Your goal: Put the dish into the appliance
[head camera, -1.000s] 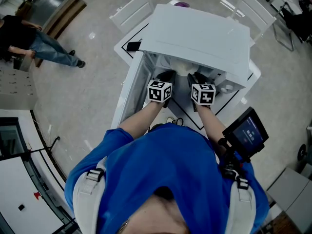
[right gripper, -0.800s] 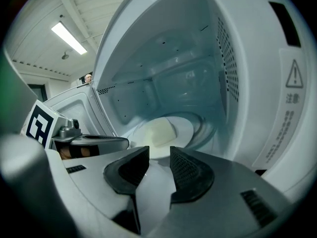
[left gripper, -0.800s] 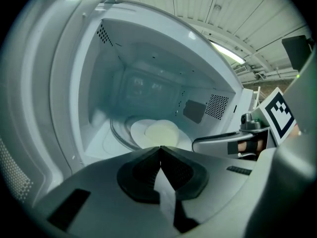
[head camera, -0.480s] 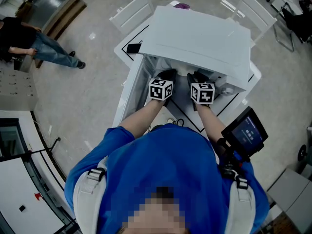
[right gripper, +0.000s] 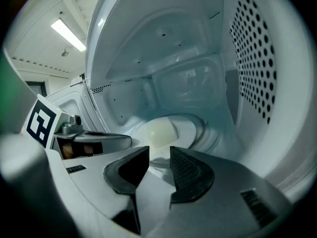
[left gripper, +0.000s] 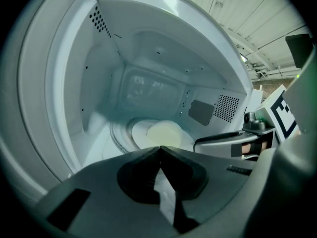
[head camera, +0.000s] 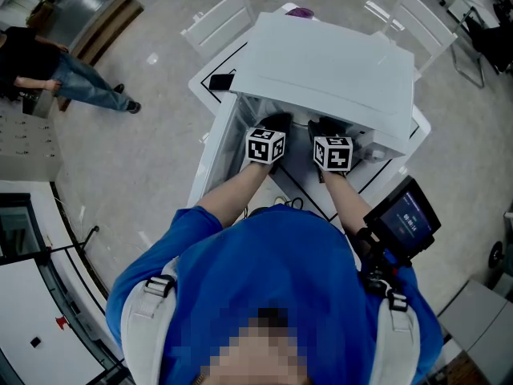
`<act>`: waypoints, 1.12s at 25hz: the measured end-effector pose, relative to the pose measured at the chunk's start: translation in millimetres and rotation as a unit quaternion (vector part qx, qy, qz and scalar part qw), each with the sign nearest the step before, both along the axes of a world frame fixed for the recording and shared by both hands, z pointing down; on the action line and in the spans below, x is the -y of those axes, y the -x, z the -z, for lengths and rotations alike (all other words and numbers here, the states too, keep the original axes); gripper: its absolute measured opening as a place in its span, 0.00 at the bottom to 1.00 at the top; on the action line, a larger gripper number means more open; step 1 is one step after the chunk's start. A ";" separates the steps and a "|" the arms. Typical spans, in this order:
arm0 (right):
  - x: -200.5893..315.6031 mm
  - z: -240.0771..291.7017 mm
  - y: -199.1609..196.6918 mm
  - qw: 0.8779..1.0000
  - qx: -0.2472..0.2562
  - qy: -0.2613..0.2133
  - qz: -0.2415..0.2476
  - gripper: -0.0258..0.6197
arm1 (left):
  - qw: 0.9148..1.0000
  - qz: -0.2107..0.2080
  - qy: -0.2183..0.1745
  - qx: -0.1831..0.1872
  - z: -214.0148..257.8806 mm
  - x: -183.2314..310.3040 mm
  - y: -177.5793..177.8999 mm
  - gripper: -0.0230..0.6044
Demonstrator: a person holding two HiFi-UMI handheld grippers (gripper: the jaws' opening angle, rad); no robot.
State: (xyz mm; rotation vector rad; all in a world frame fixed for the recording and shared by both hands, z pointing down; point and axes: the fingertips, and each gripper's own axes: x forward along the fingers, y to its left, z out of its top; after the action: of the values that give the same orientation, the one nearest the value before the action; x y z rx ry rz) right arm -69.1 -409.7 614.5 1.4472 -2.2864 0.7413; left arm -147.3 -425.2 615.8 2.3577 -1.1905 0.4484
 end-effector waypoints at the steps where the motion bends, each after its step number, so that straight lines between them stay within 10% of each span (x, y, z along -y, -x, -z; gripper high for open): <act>1: 0.5 0.8 0.5 1.000 -0.003 -0.001 0.002 0.24 | 1.000 0.000 0.000 0.000 0.7 0.7 0.1 0.05; 28: 9.0 2.8 0.3 0.999 -0.043 -0.013 0.014 0.24 | 1.000 0.002 -0.002 0.008 4.3 11.3 -2.1 0.05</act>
State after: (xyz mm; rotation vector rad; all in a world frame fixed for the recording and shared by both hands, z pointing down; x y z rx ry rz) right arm -69.4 -418.7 611.8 1.4270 -2.2542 0.6327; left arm -145.2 -436.5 611.5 2.3596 -1.2034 0.4650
